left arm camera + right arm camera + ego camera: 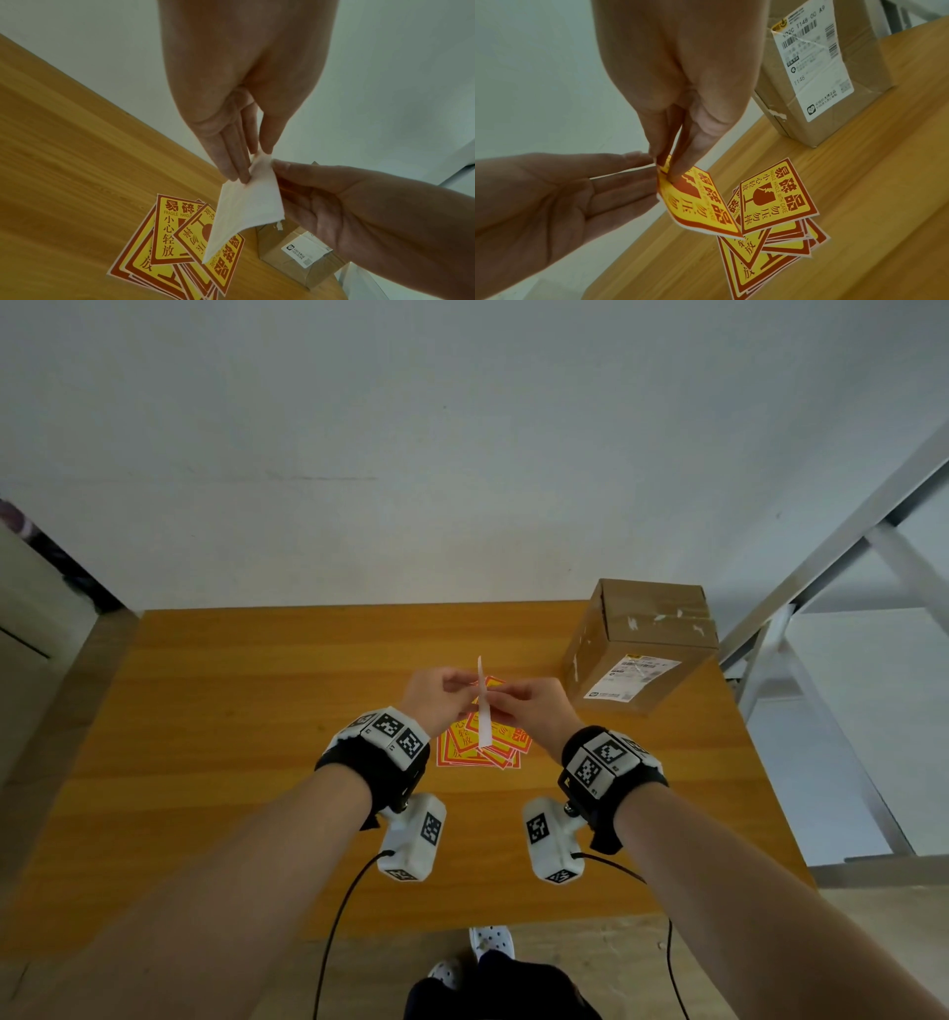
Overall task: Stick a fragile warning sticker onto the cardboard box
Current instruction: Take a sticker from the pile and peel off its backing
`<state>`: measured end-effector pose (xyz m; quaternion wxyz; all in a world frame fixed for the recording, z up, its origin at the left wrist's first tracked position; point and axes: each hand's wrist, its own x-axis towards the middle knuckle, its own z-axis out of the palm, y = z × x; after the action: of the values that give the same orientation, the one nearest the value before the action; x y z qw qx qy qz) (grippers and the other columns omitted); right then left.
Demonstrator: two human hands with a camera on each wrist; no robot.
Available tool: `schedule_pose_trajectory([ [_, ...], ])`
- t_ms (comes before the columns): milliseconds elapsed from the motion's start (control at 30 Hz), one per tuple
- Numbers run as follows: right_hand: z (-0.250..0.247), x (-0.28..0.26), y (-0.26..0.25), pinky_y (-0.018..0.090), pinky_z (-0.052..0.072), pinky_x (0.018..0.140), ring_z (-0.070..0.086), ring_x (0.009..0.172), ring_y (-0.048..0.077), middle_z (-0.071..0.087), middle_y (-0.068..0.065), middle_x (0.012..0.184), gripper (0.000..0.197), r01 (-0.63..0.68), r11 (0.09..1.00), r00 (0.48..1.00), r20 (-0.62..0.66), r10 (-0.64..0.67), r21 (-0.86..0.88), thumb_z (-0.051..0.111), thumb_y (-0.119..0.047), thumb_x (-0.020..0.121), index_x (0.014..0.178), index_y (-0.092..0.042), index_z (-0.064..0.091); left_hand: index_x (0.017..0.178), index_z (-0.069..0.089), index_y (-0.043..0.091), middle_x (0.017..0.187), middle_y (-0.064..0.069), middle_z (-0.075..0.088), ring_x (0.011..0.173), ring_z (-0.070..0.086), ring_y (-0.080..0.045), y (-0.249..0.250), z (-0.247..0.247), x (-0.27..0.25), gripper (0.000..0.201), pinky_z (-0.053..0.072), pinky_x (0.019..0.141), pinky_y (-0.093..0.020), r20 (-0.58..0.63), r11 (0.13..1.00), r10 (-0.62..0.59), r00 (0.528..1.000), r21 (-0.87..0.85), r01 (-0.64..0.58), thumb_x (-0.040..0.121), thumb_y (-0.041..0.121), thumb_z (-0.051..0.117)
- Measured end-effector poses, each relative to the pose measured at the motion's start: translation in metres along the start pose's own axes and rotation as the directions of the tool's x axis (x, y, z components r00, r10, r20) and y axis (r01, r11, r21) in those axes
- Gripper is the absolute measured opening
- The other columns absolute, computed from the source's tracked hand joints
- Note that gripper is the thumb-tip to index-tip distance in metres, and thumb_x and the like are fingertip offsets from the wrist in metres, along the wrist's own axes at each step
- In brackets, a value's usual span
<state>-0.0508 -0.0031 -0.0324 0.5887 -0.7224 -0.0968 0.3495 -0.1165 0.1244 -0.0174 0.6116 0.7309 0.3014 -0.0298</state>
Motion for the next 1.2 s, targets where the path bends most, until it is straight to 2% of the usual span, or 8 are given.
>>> schedule_pose_trajectory([
  [133, -0.001, -0.001, -0.003, 0.017, 0.058, 0.070, 0.066, 0.078, 0.020, 0.071, 0.020, 0.095, 0.009, 0.023, 0.999, 1.000, 0.005, -0.023, 0.028, 0.065, -0.008, 0.084, 0.090, -0.004, 0.072, 0.122, 0.058, -0.001, 0.116, -0.020, 0.066, 0.089, 0.066, -0.022, 0.001, 0.001, 0.001, 0.040, 0.053, 0.067, -0.018, 0.003, 1.000, -0.019, 1.000, -0.017, 0.019, 0.085, 0.011, 0.066],
  [267, -0.003, 0.003, -0.001, 0.011, 0.054, 0.061, 0.066, 0.064, 0.005, 0.070, 0.006, 0.080, 0.020, 0.025, 1.000, 1.000, -0.014, -0.025, 0.019, 0.066, -0.010, 0.084, 0.099, 0.003, 0.071, 0.120, 0.058, -0.003, 0.115, -0.023, 0.067, 0.085, 0.066, -0.021, 0.004, 0.000, 0.001, 0.036, 0.055, 0.063, -0.015, -0.003, 0.998, -0.032, 0.999, -0.046, 0.031, 0.086, 0.008, 0.064],
  [433, -0.004, 0.007, 0.000, 0.010, 0.052, 0.060, 0.065, 0.067, 0.006, 0.070, 0.007, 0.082, 0.021, 0.047, 0.999, 0.999, -0.028, -0.047, -0.002, 0.067, -0.010, 0.084, 0.099, 0.004, 0.071, 0.116, 0.059, -0.005, 0.114, -0.025, 0.067, 0.070, 0.064, -0.011, 0.005, 0.000, 0.002, 0.032, 0.054, 0.056, -0.009, -0.016, 0.994, -0.049, 0.999, -0.099, 0.047, 0.087, 0.006, 0.062],
  [667, -0.004, 0.011, 0.004, 0.011, 0.049, 0.059, 0.059, 0.065, 0.006, 0.065, -0.001, 0.074, 0.020, 0.078, 0.991, 0.996, -0.042, -0.083, -0.112, 0.066, -0.010, 0.085, 0.098, 0.004, 0.071, 0.116, 0.059, -0.005, 0.115, -0.025, 0.067, 0.094, 0.068, -0.027, 0.008, 0.002, 0.001, 0.029, 0.054, 0.068, -0.018, -0.013, 0.995, -0.081, 0.997, -0.056, 0.080, 0.088, 0.006, 0.061],
  [800, -0.003, 0.011, 0.004, 0.011, 0.046, 0.059, 0.056, 0.063, 0.004, 0.063, -0.004, 0.072, 0.021, 0.075, 0.984, 0.996, -0.033, -0.081, -0.162, 0.065, -0.012, 0.086, 0.098, 0.004, 0.071, 0.114, 0.060, -0.005, 0.113, -0.026, 0.067, 0.073, 0.067, -0.017, 0.008, 0.002, 0.002, 0.028, 0.054, 0.060, -0.012, -0.016, 0.996, -0.071, 0.997, -0.047, 0.070, 0.088, 0.006, 0.061],
  [933, -0.003, 0.012, 0.002, 0.009, 0.046, 0.058, 0.057, 0.064, 0.002, 0.063, -0.004, 0.076, 0.023, 0.058, 0.986, 0.997, -0.039, -0.065, -0.156, 0.065, -0.013, 0.086, 0.100, 0.004, 0.070, 0.113, 0.061, -0.004, 0.113, -0.027, 0.067, 0.088, 0.068, -0.025, 0.006, 0.001, 0.003, 0.028, 0.055, 0.075, -0.022, -0.022, 0.995, -0.078, 0.997, -0.059, 0.077, 0.087, 0.006, 0.063],
  [1100, -0.001, 0.010, 0.001, 0.014, 0.048, 0.060, 0.057, 0.064, 0.006, 0.063, -0.003, 0.074, 0.021, 0.047, 0.979, 0.998, -0.020, -0.052, -0.200, 0.063, -0.012, 0.087, 0.098, 0.004, 0.070, 0.110, 0.062, -0.007, 0.108, -0.026, 0.069, 0.067, 0.066, -0.014, 0.007, 0.001, 0.005, 0.028, 0.056, 0.057, -0.013, -0.041, 0.996, -0.076, 0.996, -0.042, 0.074, 0.085, 0.004, 0.065],
  [1200, 0.002, 0.011, 0.001, 0.041, 0.057, 0.074, 0.063, 0.072, 0.027, 0.071, 0.017, 0.085, 0.017, 0.050, 0.964, 0.998, -0.016, -0.056, -0.262, 0.063, -0.016, 0.087, 0.092, -0.003, 0.073, 0.106, 0.064, -0.007, 0.102, -0.026, 0.070, 0.065, 0.066, -0.012, 0.006, 0.001, 0.005, 0.025, 0.055, 0.051, -0.010, -0.067, 0.996, -0.088, 0.994, -0.014, 0.088, 0.083, 0.004, 0.066],
])
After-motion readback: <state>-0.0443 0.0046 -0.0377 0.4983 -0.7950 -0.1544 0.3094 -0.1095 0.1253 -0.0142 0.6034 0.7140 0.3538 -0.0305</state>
